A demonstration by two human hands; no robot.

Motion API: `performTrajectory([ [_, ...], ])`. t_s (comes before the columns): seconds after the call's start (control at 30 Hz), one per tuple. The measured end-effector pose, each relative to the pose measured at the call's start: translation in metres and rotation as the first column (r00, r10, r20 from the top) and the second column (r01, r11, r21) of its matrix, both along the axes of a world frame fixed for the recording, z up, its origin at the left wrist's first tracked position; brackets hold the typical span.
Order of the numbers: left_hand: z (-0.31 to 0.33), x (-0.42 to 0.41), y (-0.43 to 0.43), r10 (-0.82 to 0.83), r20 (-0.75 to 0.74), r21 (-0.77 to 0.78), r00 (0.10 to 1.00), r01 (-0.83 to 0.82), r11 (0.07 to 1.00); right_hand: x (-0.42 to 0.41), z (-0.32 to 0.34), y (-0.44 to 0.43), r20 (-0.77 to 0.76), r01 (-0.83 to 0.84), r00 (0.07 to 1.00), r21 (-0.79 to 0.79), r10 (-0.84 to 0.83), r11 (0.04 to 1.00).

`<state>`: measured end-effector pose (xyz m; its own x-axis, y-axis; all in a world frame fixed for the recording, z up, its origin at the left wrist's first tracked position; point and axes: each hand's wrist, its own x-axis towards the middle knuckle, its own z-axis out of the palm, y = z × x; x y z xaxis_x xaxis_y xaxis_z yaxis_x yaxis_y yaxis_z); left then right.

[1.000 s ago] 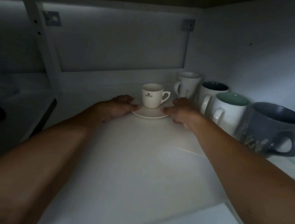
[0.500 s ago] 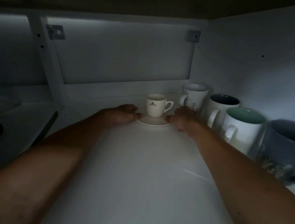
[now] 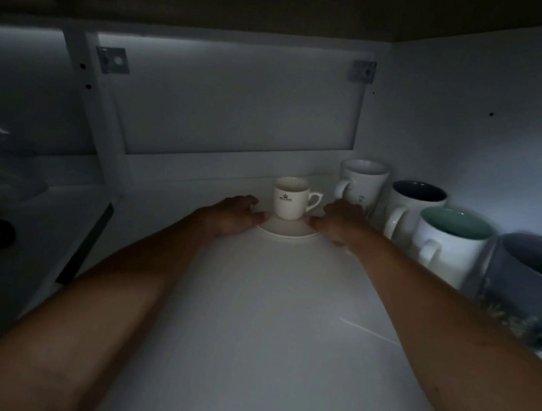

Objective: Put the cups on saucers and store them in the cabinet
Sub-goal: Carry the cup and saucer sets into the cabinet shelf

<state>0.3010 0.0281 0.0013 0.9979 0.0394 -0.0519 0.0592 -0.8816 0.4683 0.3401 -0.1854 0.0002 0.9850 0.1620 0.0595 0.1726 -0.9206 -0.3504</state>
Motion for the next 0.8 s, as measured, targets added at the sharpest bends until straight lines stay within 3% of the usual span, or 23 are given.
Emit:
performTrajectory([
  [0.07,-0.002,-0.004,-0.001,0.024,0.025,-0.018,0.999,-0.024,1.000,-0.006,0.005,-0.003,-0.027,-0.013,1.000,0.028,0.014,1.000],
  [0.2,-0.004,-0.017,-0.002,0.098,0.046,-0.043,0.994,-0.096,0.995,-0.021,0.004,-0.010,-0.158,0.030,0.987,0.402,0.037,0.915],
  [0.3,-0.003,-0.040,-0.005,0.135,0.031,-0.077,0.990,-0.133,0.988,-0.047,0.006,-0.015,-0.209,0.078,0.977,0.557,0.049,0.827],
  [0.43,-0.005,-0.081,-0.016,0.190,0.069,-0.249,0.979,-0.168,0.954,-0.084,0.012,-0.026,-0.223,0.089,0.972,0.640,0.074,0.763],
  [0.57,-0.008,-0.146,-0.043,0.266,0.097,-0.482,0.959,-0.189,0.856,-0.139,0.026,-0.037,-0.172,0.030,0.979,0.657,0.111,0.753],
  [0.73,0.005,-0.235,-0.056,0.190,0.059,-0.538,0.980,-0.129,0.833,-0.220,0.048,-0.044,-0.175,-0.027,0.969,0.630,0.176,0.776],
  [0.8,0.021,-0.263,-0.055,0.166,0.037,-0.483,0.985,-0.128,0.866,-0.254,0.057,-0.047,-0.196,-0.007,0.967,0.608,0.159,0.794],
])
